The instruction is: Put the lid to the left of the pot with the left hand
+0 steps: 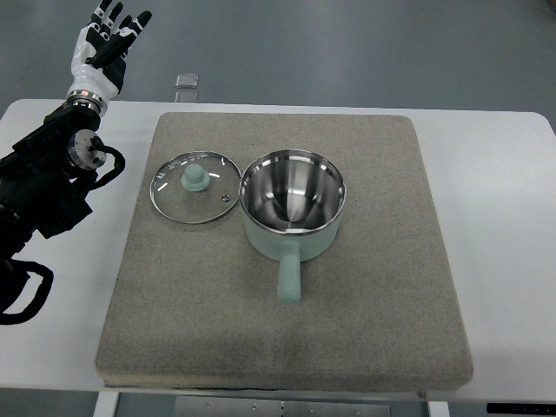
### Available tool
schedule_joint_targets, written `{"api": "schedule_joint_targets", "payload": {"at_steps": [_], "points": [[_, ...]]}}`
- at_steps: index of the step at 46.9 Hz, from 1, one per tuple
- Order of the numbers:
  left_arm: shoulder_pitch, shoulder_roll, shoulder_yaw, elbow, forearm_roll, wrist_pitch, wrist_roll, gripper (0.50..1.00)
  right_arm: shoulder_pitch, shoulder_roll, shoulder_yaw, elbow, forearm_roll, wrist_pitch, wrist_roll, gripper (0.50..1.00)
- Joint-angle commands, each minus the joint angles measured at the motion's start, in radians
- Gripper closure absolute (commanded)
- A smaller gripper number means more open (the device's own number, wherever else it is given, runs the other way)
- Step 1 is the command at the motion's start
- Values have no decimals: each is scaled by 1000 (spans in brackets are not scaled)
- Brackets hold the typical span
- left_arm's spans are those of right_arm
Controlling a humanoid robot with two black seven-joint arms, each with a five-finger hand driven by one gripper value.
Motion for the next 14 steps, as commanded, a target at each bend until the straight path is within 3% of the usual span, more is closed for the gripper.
{"api": "schedule_joint_targets", "payload": {"at_steps": [1,14], "points": [[8,0,-1,0,0,0,-1,506,0,0,-1,0,0,0,0,579],[16,-3,-1,-5,0,-1,-1,506,-3,0,-1,20,-2,2,-1,579]]}}
